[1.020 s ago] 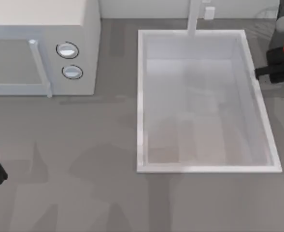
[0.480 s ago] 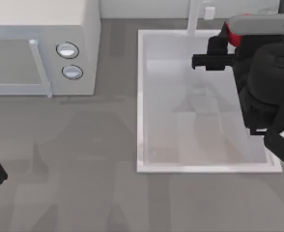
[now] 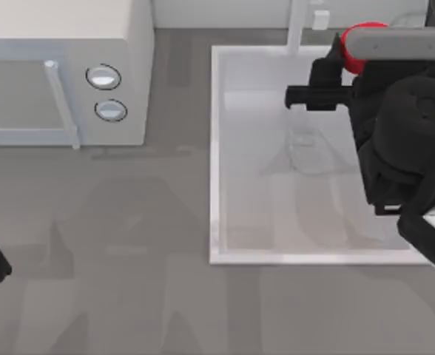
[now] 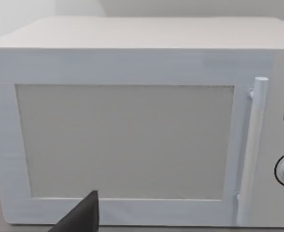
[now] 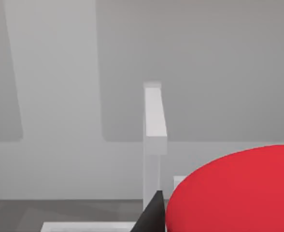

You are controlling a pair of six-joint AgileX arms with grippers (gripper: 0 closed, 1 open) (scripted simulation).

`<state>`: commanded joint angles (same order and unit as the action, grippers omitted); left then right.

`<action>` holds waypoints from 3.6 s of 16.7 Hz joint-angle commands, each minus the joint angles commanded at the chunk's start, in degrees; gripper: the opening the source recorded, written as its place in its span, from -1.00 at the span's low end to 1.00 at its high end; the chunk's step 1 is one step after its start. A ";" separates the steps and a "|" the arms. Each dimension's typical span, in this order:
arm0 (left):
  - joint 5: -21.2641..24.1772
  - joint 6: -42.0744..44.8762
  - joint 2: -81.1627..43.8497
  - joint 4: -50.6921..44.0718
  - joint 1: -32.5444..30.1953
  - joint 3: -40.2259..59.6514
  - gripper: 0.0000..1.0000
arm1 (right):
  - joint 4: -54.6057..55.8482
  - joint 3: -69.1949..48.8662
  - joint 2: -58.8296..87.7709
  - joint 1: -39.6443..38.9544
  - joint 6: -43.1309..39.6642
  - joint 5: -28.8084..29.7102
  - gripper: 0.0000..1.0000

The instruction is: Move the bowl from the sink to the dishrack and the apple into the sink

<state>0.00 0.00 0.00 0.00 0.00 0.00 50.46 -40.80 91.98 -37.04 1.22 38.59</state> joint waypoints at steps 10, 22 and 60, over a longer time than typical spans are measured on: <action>0.00 0.00 0.00 0.00 0.00 0.00 1.00 | 29.65 3.71 25.10 -0.40 -0.25 0.80 -1.00; 0.00 0.00 0.00 0.00 0.00 0.00 1.00 | 41.95 5.93 35.87 -0.15 -0.30 0.65 -0.70; 0.00 0.00 0.00 0.00 0.00 0.00 1.00 | -14.48 25.99 -41.60 24.39 2.58 -18.47 1.00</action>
<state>0.00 0.00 0.00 0.00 0.00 0.00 35.98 -14.81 50.38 -12.65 3.81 20.12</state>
